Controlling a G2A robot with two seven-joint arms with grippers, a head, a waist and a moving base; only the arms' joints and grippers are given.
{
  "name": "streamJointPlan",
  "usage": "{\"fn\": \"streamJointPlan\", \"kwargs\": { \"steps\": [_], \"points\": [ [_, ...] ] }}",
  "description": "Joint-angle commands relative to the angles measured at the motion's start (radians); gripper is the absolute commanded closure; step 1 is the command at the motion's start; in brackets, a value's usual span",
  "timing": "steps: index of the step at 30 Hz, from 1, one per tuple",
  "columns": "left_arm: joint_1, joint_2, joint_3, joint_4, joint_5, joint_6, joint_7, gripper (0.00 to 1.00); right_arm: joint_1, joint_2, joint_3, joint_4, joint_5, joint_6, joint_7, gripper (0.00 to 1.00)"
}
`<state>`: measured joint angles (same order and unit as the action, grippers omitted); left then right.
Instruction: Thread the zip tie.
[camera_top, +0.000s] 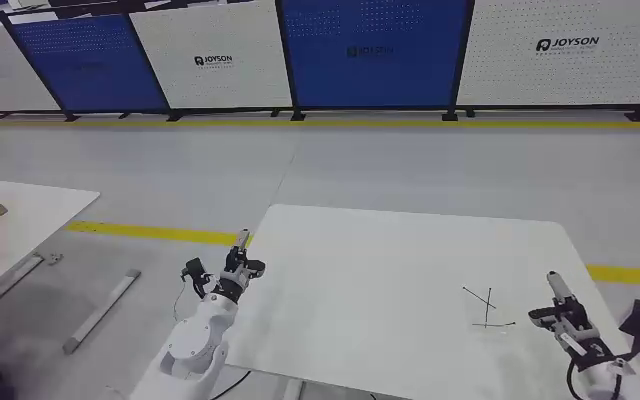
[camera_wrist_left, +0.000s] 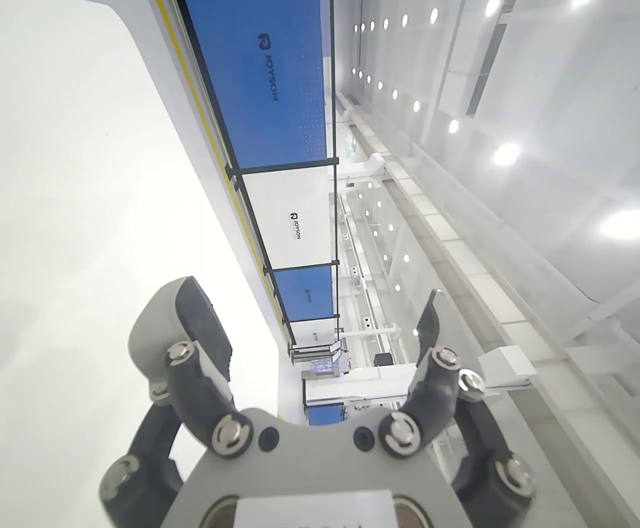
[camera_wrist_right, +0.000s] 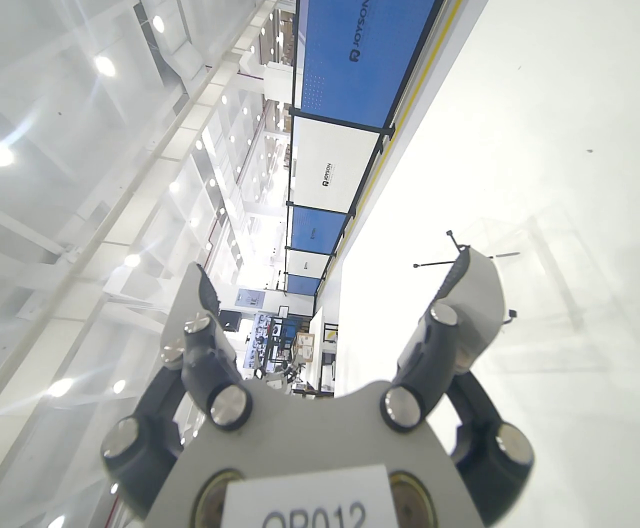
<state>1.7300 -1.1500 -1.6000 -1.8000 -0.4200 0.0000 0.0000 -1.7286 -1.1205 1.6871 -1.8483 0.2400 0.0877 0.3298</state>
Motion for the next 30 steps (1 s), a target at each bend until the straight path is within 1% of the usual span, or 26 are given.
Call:
{"fn": "streamJointPlan", "kwargs": {
  "steps": [1, 7, 8, 10, 12, 15, 16, 20, 21, 23, 30],
  "points": [
    [0.0, 0.0, 0.0, 0.0, 0.0, 0.0, 0.0, 0.0, 0.0, 0.0, 0.0, 0.0, 0.0, -0.001, -0.001, 0.0],
    [0.0, 0.0, 0.0, 0.0, 0.0, 0.0, 0.0, 0.0, 0.0, 0.0, 0.0, 0.0, 0.0, -0.001, -0.001, 0.0],
    [0.0, 0.0, 0.0, 0.0, 0.0, 0.0, 0.0, 0.0, 0.001, 0.001, -0.004, -0.005, -0.011, -0.006, 0.014, 0.0],
    [0.0, 0.0, 0.0, 0.0, 0.0, 0.0, 0.0, 0.0, 0.011, 0.008, -0.004, -0.001, -0.066, -0.023, 0.091, 0.0],
    [0.0, 0.0, 0.0, 0.0, 0.0, 0.0, 0.0, 0.0, 0.023, 0.016, 0.017, 0.009, -0.094, -0.054, 0.191, 0.0],
    [0.0, 0.0, 0.0, 0.0, 0.0, 0.0, 0.0, 0.0, 0.037, 0.029, 0.052, 0.013, -0.131, -0.078, 0.323, 0.0],
    [0.0, 0.0, 0.0, 0.0, 0.0, 0.0, 0.0, 0.0, 0.041, 0.032, 0.062, 0.016, -0.13, -0.079, 0.354, 0.0],
    [0.0, 0.0, 0.0, 0.0, 0.0, 0.0, 0.0, 0.0, 0.07, 0.05, 0.083, 0.012, -0.222, -0.095, 0.501, 0.0],
    [0.0, 0.0, 0.0, 0.0, 0.0, 0.0, 0.0, 0.0, 0.089, 0.055, 0.085, 0.021, -0.251, -0.077, 0.532, 0.0],
    [0.0, 0.0, 0.0, 0.0, 0.0, 0.0, 0.0, 0.0, 0.113, 0.058, 0.083, 0.029, -0.279, -0.06, 0.537, 0.0],
    [0.0, 0.0, 0.0, 0.0, 0.0, 0.0, 0.0, 0.0, 0.113, 0.058, 0.083, 0.029, -0.279, -0.06, 0.537, 0.0]
  ]
}}
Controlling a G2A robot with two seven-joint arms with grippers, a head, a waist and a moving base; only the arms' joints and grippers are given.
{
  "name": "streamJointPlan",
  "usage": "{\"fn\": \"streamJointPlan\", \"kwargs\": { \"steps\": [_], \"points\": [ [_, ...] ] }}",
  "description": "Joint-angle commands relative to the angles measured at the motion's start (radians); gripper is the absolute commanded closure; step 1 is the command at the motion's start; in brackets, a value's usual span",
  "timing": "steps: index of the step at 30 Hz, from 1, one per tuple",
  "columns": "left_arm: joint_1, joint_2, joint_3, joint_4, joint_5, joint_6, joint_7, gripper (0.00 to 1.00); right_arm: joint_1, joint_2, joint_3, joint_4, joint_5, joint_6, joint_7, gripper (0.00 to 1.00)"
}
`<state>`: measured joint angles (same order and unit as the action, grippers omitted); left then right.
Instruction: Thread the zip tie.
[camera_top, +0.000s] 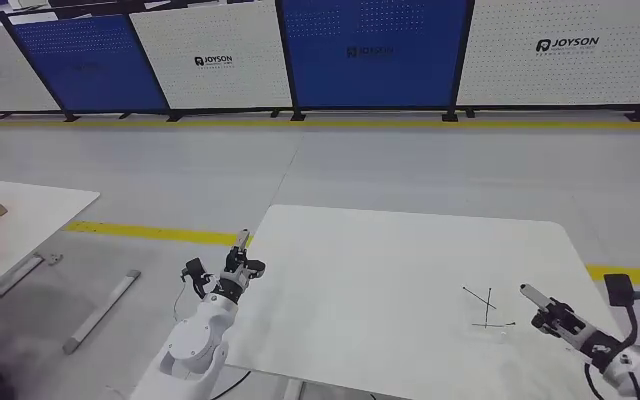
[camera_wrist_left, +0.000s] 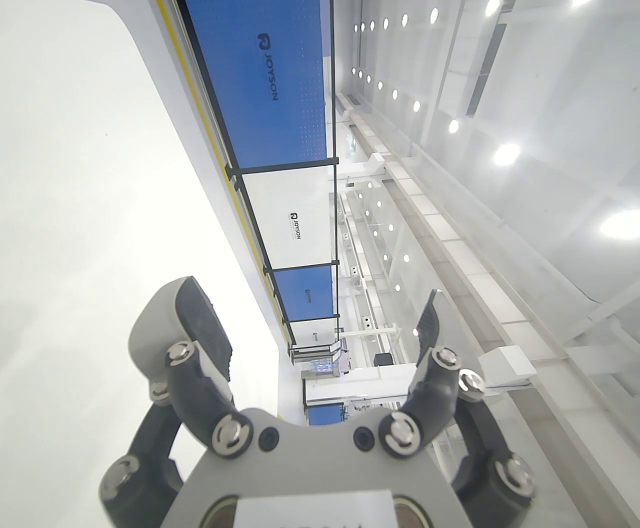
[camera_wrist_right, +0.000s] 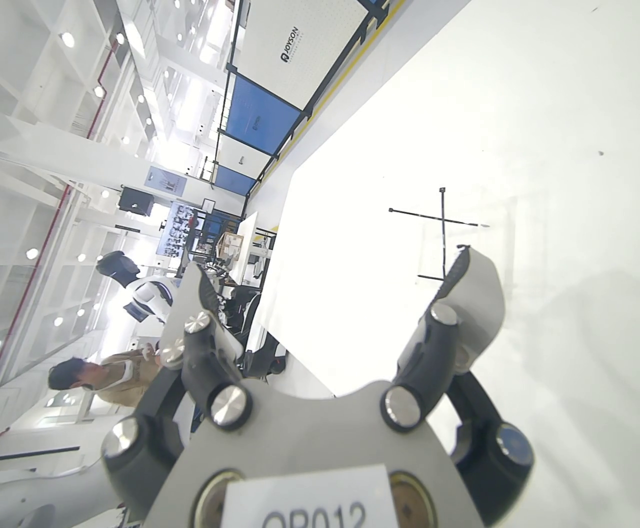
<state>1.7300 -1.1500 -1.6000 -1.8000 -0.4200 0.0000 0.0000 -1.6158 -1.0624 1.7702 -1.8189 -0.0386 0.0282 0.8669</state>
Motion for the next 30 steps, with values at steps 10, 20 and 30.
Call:
{"fn": "streamJointPlan", "kwargs": {
  "steps": [10, 20, 30],
  "points": [
    [0.0, 0.0, 0.0, 0.0, 0.0, 0.0, 0.0, 0.0, 0.0, 0.0, 0.0, 0.0, 0.0, 0.0, 0.0, 0.0],
    [0.0, 0.0, 0.0, 0.0, 0.0, 0.0, 0.0, 0.0, 0.089, 0.021, -0.003, 0.048, -0.032, -0.05, 0.194, 0.0],
    [0.0, 0.0, 0.0, 0.0, 0.0, 0.0, 0.0, 0.0, 0.299, 0.05, -0.095, 0.207, -0.051, -0.158, 0.512, 0.0]
  ]
}}
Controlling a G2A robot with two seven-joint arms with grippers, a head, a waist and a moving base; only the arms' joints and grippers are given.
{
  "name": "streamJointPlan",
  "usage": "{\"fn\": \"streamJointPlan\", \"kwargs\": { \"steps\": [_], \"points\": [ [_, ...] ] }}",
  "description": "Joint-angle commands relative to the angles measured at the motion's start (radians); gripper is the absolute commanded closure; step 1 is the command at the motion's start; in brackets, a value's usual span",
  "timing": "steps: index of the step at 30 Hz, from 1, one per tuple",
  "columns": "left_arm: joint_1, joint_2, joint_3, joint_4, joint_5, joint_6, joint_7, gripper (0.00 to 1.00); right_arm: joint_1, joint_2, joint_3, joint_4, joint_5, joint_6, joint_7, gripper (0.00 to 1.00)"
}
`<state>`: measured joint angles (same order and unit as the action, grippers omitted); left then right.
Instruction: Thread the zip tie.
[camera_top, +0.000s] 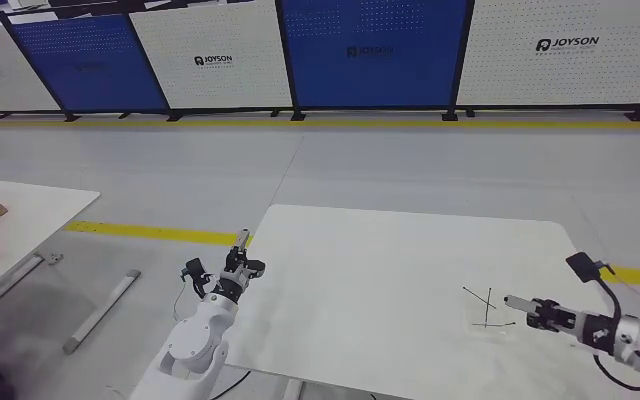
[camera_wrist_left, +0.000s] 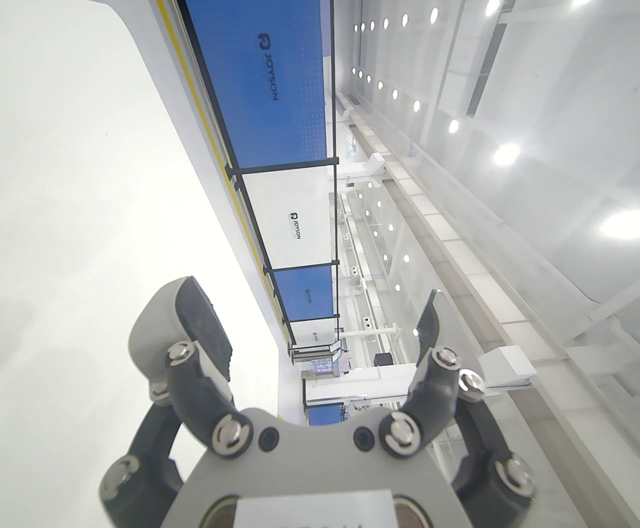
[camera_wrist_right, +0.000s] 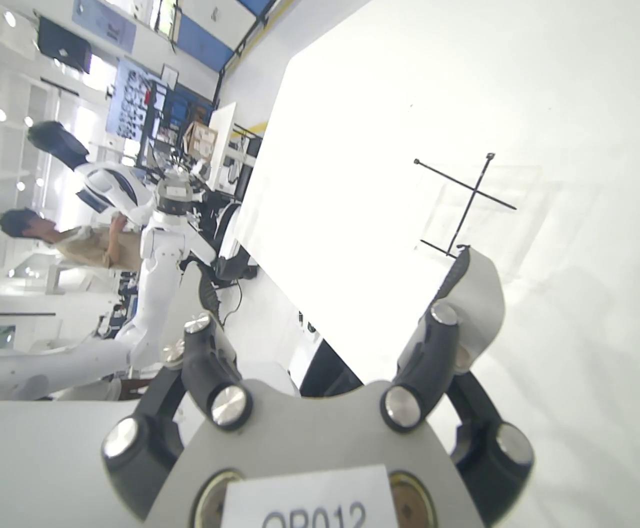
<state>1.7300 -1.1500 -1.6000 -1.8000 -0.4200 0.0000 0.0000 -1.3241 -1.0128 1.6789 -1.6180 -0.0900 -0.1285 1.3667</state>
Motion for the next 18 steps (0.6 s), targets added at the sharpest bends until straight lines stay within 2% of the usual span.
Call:
{"fn": "streamJointPlan", "kwargs": {
  "steps": [1, 13, 18],
  "points": [
    [0.0, 0.0, 0.0, 0.0, 0.0, 0.0, 0.0, 0.0, 0.008, 0.001, -0.004, 0.007, 0.0, -0.001, 0.012, 0.0],
    [0.0, 0.0, 0.0, 0.0, 0.0, 0.0, 0.0, 0.0, 0.008, 0.001, -0.004, 0.007, 0.0, -0.001, 0.012, 0.0],
    [0.0, 0.0, 0.0, 0.0, 0.0, 0.0, 0.0, 0.0, 0.007, 0.013, -0.011, 0.009, 0.081, -0.071, 0.023, 0.0]
  ]
}}
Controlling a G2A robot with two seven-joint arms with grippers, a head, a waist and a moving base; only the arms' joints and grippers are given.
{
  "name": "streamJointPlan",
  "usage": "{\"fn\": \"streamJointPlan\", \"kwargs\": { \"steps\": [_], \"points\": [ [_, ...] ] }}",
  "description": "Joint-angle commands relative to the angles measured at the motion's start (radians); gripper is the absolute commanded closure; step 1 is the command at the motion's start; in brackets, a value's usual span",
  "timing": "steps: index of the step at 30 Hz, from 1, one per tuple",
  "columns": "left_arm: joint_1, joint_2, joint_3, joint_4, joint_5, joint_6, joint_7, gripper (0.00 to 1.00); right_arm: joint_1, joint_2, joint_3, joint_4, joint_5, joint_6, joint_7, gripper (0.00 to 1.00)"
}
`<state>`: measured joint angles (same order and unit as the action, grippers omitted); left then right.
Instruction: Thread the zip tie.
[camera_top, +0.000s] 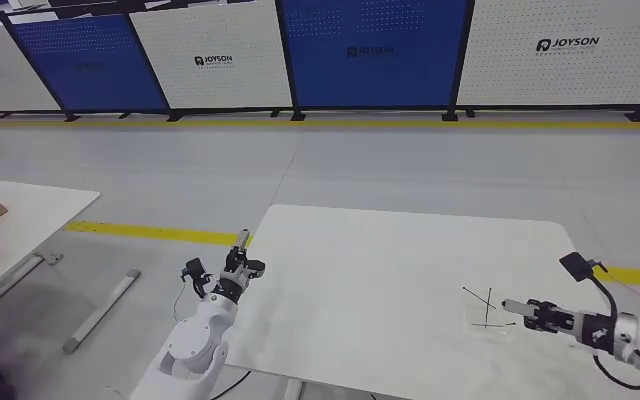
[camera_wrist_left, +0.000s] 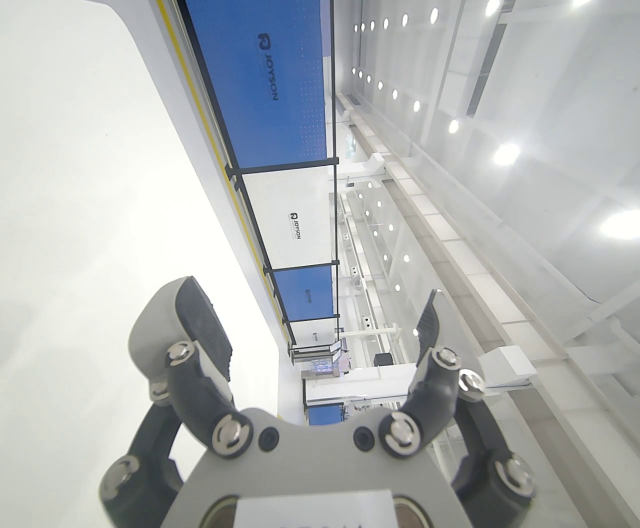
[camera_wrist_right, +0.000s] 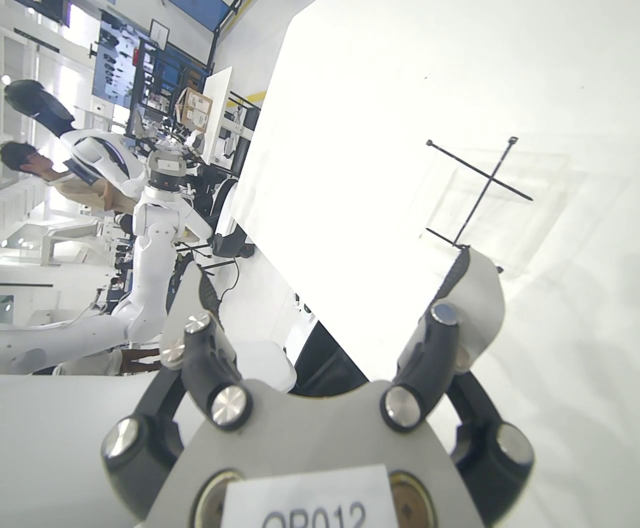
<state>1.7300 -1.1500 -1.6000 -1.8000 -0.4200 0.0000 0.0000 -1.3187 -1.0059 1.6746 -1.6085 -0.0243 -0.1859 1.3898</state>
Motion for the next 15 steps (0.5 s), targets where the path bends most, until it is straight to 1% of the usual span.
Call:
{"fn": "streamJointPlan", "kwargs": {
  "steps": [1, 3, 6, 8, 9, 15],
  "points": [
    [0.0, 0.0, 0.0, 0.0, 0.0, 0.0, 0.0, 0.0, 0.007, 0.016, -0.022, -0.005, 0.025, -0.017, 0.0, 0.0],
    [0.0, 0.0, 0.0, 0.0, 0.0, 0.0, 0.0, 0.0, 0.02, 0.038, -0.063, -0.017, 0.012, -0.008, 0.0, 0.0],
    [0.0, 0.0, 0.0, 0.0, 0.0, 0.0, 0.0, 0.0, 0.063, 0.083, -0.155, -0.017, 0.006, 0.033, 0.0, 0.0],
    [0.0, 0.0, 0.0, 0.0, 0.0, 0.0, 0.0, 0.0, 0.118, 0.119, -0.247, 0.007, 0.012, 0.094, 0.0, 0.0],
    [0.0, 0.0, 0.0, 0.0, 0.0, 0.0, 0.0, 0.0, 0.148, 0.135, -0.298, 0.026, 0.037, 0.131, 0.0, 0.0],
    [0.0, 0.0, 0.0, 0.0, 0.0, 0.0, 0.0, 0.0, 0.148, 0.135, -0.298, 0.026, 0.037, 0.131, 0.0, 0.0]
  ]
}}
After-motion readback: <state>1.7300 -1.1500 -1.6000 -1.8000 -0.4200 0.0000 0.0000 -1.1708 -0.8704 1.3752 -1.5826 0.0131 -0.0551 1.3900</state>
